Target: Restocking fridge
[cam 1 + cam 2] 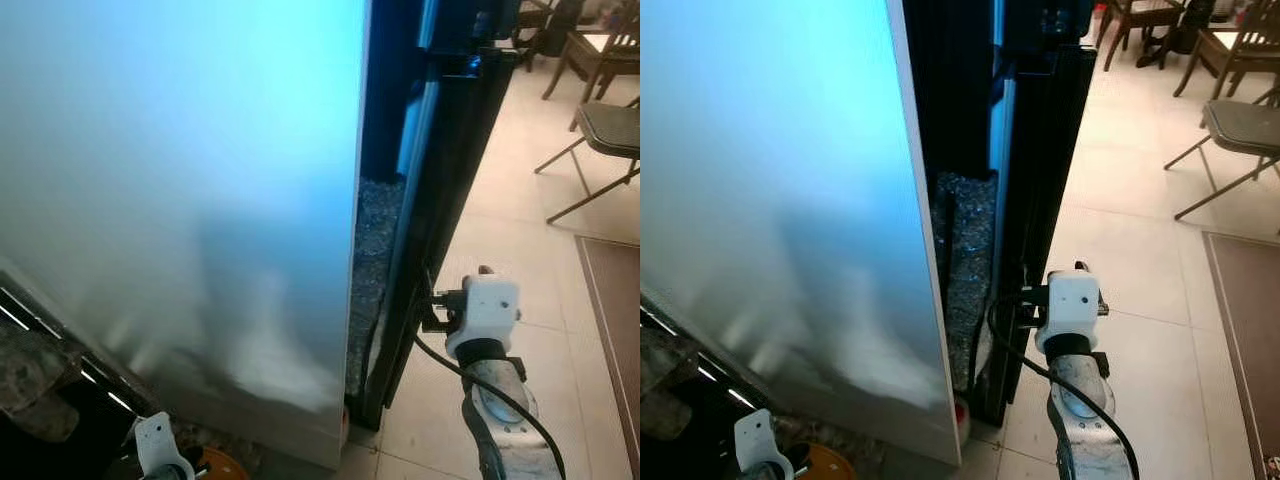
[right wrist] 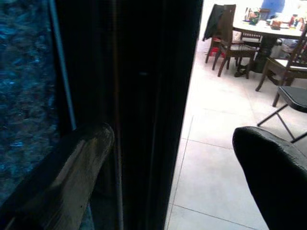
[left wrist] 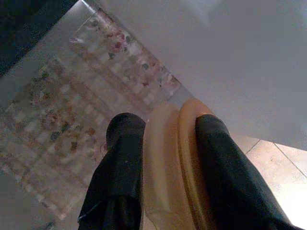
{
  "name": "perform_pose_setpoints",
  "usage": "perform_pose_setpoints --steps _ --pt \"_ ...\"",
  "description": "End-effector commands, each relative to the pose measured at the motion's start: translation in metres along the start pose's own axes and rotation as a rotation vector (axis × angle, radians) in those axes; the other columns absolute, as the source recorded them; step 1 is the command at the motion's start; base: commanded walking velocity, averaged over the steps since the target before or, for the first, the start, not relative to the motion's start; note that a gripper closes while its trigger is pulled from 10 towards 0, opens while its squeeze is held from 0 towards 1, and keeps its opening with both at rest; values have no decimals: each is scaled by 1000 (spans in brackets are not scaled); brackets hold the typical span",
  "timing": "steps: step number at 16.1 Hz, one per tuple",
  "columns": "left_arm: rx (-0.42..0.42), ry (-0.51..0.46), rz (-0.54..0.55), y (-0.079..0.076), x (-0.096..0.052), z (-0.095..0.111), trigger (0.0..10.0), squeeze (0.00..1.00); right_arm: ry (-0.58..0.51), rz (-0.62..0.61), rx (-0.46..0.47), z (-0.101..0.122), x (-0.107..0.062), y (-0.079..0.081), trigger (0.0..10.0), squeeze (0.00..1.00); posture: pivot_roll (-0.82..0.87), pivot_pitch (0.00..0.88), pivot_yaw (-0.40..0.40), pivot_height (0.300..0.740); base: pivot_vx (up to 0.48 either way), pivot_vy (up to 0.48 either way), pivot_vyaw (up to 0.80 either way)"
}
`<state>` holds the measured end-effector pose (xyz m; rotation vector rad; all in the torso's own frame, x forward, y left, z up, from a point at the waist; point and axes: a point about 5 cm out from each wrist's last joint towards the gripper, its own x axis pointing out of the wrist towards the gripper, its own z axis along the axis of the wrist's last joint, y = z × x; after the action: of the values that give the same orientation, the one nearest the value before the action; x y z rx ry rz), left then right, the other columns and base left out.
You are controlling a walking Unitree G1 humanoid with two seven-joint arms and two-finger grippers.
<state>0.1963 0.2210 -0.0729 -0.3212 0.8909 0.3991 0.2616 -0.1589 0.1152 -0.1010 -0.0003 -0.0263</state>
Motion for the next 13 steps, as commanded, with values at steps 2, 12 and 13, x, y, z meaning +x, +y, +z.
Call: perform_pose_setpoints --steps 2,12,13 --pt "18 20 9 4 -1 -5 10000 0 3 65 16 0 3 11 10000 0 -164 0 51 740 0 0 0" --pt "48 22 -6 0 0 -5 10000 0 -77 79 -37 15 24 15 10000 0 -160 0 55 740 0 0 0" --pt "46 22 -6 0 0 -5 10000 0 -91 64 -33 18 26 14 10000 0 -160 0 54 740 0 0 0"
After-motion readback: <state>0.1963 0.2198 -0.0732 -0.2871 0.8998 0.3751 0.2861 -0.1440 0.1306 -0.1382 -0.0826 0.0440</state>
